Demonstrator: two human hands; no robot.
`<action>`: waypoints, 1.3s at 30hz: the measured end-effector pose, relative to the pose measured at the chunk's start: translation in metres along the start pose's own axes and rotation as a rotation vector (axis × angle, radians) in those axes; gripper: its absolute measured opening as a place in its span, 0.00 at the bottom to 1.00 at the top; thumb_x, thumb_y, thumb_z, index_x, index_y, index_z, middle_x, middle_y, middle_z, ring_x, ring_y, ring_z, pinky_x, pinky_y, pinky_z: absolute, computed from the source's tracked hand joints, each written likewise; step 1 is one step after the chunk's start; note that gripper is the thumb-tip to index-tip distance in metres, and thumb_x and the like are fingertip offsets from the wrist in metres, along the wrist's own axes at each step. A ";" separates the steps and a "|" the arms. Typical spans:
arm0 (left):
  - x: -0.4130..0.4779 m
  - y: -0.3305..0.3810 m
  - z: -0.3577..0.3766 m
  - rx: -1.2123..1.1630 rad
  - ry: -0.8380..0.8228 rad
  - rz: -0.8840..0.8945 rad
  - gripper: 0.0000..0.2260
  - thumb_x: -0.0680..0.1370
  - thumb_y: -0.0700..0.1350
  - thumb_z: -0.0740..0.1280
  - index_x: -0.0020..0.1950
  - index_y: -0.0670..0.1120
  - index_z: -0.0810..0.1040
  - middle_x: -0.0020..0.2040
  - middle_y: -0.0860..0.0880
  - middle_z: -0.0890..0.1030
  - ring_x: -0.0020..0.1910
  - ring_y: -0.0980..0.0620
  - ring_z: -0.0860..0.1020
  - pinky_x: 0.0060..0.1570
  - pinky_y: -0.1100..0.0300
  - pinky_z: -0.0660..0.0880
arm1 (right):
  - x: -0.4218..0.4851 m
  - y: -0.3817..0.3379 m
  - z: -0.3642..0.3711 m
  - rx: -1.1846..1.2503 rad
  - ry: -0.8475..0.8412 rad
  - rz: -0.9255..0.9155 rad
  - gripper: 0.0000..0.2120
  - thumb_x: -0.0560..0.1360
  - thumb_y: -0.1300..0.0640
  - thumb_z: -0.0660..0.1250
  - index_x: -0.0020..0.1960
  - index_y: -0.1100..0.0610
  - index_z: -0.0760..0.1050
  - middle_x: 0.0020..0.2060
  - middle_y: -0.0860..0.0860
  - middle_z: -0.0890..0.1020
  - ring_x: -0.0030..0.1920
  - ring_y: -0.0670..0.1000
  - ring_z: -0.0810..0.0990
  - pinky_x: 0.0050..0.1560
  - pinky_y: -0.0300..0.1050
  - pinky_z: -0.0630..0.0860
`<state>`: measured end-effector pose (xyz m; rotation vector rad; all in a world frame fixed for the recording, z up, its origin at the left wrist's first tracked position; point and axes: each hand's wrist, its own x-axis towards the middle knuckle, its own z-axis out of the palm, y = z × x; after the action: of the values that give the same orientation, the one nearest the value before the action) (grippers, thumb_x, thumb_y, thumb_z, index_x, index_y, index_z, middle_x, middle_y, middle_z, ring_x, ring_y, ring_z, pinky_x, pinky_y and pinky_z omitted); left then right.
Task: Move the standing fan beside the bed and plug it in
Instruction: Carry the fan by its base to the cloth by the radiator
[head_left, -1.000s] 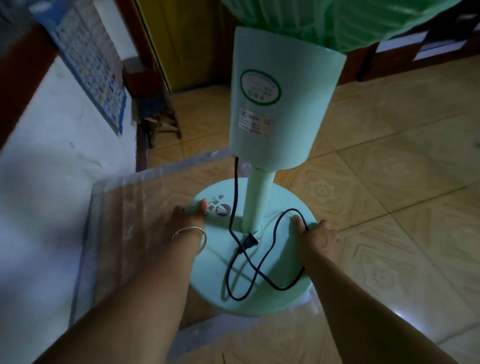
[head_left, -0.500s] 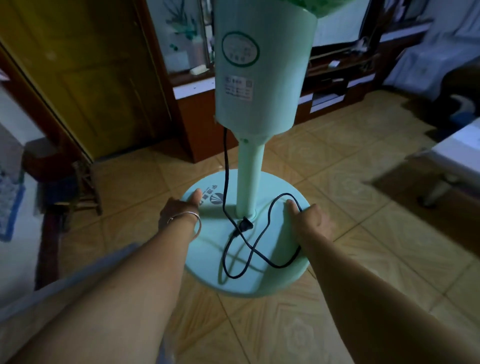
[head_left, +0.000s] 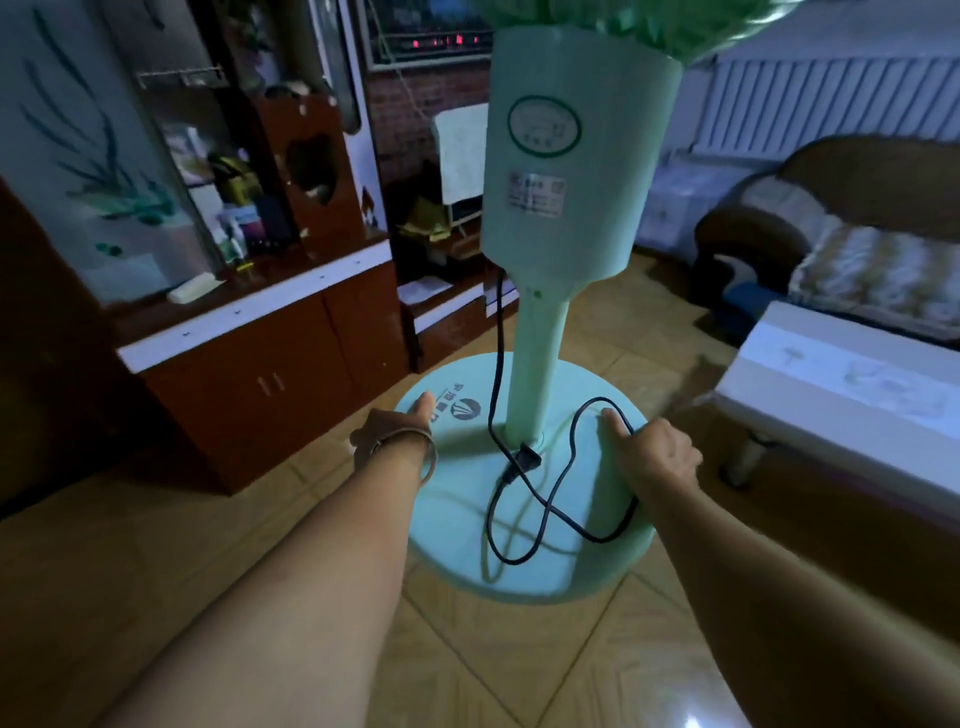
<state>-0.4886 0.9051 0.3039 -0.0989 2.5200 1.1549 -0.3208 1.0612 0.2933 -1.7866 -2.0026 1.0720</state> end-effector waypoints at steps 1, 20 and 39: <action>0.017 0.029 0.014 -0.015 -0.011 0.031 0.38 0.73 0.63 0.63 0.74 0.39 0.63 0.75 0.38 0.65 0.73 0.39 0.64 0.69 0.47 0.65 | 0.026 -0.015 -0.003 0.011 0.014 0.016 0.35 0.73 0.34 0.59 0.65 0.63 0.71 0.62 0.63 0.74 0.63 0.63 0.69 0.60 0.58 0.71; 0.350 0.502 0.324 0.059 -0.113 0.228 0.35 0.74 0.59 0.64 0.71 0.34 0.66 0.72 0.35 0.69 0.72 0.39 0.67 0.69 0.50 0.66 | 0.578 -0.266 -0.040 0.008 0.152 0.099 0.34 0.72 0.33 0.57 0.60 0.62 0.75 0.57 0.62 0.78 0.59 0.64 0.74 0.56 0.55 0.73; 0.670 0.955 0.656 0.156 -0.191 0.323 0.36 0.75 0.61 0.62 0.72 0.36 0.65 0.73 0.37 0.68 0.71 0.39 0.68 0.68 0.51 0.66 | 1.155 -0.497 -0.054 0.088 0.217 0.156 0.35 0.73 0.35 0.57 0.66 0.63 0.71 0.63 0.63 0.74 0.65 0.65 0.70 0.63 0.58 0.68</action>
<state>-1.1192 2.0837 0.3595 0.4519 2.5000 1.0183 -0.9098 2.1729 0.3372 -1.9457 -1.6890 0.9458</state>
